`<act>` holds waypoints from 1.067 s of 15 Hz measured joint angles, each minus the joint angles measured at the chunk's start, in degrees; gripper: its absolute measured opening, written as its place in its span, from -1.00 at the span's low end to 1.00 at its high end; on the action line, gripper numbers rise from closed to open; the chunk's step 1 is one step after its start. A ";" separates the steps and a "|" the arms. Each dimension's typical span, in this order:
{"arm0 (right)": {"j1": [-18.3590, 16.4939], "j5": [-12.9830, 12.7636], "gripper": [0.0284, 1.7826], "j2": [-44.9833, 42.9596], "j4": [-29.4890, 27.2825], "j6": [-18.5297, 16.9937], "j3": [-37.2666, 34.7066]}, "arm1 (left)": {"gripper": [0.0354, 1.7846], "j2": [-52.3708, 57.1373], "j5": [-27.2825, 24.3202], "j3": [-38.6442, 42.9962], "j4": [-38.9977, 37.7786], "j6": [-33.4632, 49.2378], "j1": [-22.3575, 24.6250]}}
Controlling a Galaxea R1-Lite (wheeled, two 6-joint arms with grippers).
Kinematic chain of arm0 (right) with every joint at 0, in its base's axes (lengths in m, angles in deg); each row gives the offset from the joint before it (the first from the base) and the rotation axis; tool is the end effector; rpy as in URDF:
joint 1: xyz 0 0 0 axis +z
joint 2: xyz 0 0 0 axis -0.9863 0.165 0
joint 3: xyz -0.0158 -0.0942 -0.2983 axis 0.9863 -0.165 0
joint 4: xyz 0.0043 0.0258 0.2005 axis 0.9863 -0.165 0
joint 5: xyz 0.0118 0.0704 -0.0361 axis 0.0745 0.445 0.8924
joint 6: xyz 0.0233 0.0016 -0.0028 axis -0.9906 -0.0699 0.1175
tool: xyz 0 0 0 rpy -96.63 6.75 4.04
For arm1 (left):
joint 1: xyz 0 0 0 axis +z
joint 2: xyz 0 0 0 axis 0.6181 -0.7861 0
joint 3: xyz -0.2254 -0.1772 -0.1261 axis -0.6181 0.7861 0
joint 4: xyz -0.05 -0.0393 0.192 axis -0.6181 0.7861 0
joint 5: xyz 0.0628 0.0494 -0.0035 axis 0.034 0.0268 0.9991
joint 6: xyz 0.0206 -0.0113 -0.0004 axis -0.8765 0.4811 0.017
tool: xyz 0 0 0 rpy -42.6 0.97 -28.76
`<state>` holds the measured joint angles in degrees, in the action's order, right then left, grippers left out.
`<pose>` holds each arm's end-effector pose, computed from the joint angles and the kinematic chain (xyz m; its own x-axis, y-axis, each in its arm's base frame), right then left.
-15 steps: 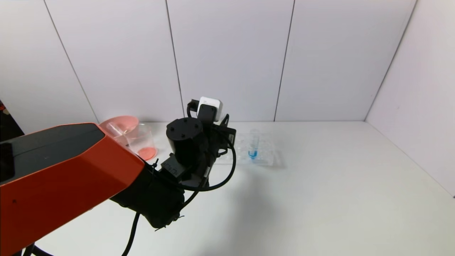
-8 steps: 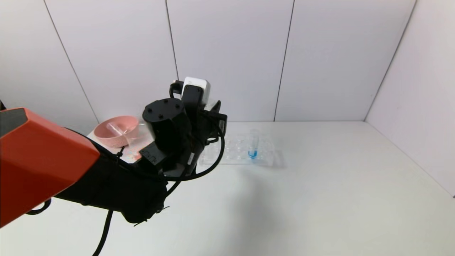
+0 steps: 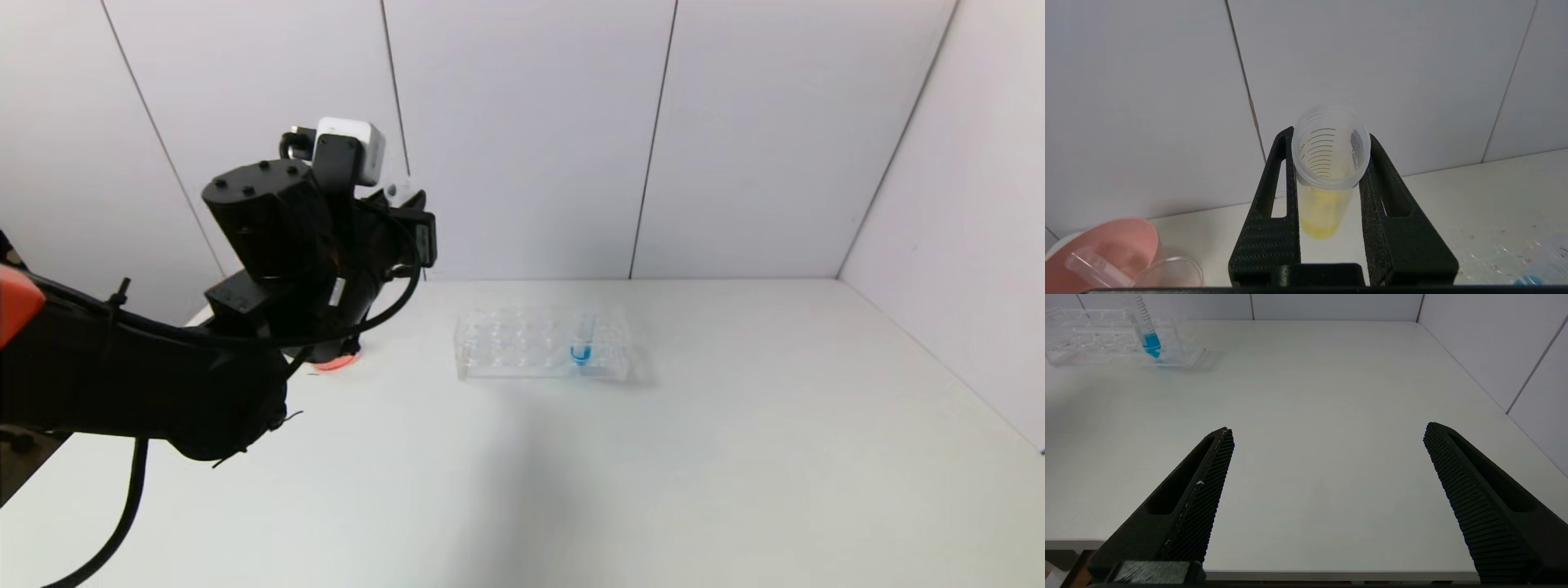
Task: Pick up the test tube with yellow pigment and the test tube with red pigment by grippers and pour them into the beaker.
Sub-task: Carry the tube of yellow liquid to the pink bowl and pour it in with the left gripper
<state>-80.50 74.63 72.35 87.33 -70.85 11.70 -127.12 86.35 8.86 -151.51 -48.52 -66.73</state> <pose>-0.0221 -0.0001 0.0757 1.0000 -0.0047 -0.0023 0.0047 1.0000 0.0042 0.3122 -0.1609 0.2339 0.9660 -0.1469 0.2129 0.1361 0.9886 0.0646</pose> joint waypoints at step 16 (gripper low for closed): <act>0.00 0.02 0.91 0.00 0.04 0.00 0.00 | -0.54 -0.77 -23.48 -0.85 0.83 2.34 30.55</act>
<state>-80.50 74.66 72.35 87.37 -70.85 11.70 -127.89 62.87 8.00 -150.68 -46.18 -36.18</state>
